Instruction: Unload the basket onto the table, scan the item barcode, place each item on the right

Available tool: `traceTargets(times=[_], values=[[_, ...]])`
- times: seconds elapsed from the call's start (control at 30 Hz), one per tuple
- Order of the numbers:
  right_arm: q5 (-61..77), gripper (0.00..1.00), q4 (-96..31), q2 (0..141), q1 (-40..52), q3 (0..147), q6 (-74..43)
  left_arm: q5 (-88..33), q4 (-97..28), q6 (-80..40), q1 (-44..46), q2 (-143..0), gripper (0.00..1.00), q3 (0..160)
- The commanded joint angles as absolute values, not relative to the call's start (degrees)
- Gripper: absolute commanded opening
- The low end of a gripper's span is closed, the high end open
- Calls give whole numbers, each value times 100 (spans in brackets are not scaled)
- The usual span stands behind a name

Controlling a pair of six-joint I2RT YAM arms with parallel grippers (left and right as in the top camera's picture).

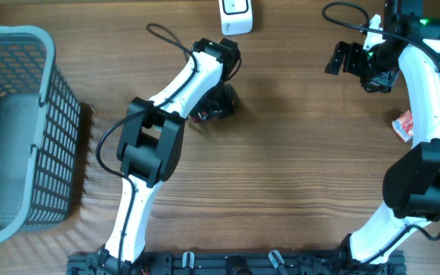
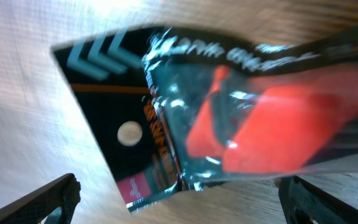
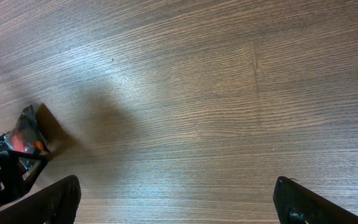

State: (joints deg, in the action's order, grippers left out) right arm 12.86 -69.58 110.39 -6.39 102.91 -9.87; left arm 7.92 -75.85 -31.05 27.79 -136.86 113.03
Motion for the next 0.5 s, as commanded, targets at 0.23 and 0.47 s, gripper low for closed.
traceTargets(times=[0.23,0.47], values=[[1035,100,-7039,11041,-596,10359,-1055,932,-7057,-740,2753,-13823,100,11365],[1037,100,-7061,11041,-596,10359,-1057,320,-7094,819,2759,-13826,100,11365]])
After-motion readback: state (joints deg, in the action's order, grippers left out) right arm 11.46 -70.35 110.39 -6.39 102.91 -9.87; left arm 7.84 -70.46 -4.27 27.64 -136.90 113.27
